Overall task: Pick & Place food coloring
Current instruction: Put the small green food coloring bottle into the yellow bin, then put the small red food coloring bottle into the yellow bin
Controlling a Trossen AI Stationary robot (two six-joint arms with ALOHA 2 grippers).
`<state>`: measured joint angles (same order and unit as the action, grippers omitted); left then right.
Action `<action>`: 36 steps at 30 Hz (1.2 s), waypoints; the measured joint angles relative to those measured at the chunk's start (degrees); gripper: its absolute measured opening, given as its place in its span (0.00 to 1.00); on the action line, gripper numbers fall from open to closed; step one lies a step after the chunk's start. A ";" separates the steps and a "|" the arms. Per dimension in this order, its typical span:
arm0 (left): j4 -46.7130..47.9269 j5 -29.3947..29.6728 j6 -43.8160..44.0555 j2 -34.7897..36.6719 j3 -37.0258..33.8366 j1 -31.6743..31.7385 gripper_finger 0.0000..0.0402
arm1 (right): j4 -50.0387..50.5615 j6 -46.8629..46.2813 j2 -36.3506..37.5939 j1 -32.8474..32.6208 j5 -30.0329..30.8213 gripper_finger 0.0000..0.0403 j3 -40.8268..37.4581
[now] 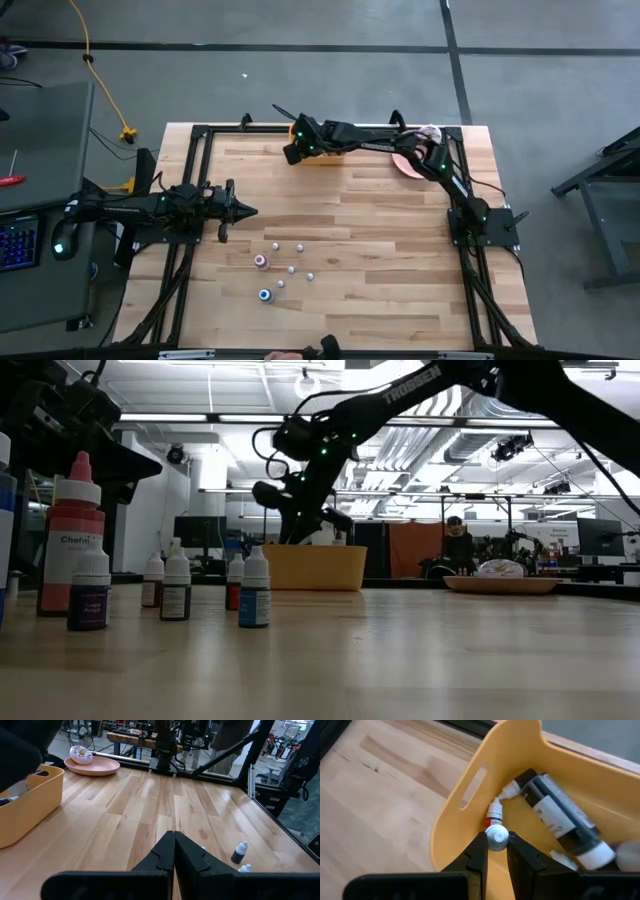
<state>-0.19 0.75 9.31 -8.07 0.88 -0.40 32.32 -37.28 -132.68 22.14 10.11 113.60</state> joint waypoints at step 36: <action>0.00 -0.09 0.00 -0.01 0.00 0.01 0.00 | 0.46 7.06 -0.04 0.49 -2.56 0.22 0.68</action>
<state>-0.19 0.67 9.32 -8.08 0.88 -0.39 32.78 -30.22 -132.72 22.63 7.55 114.28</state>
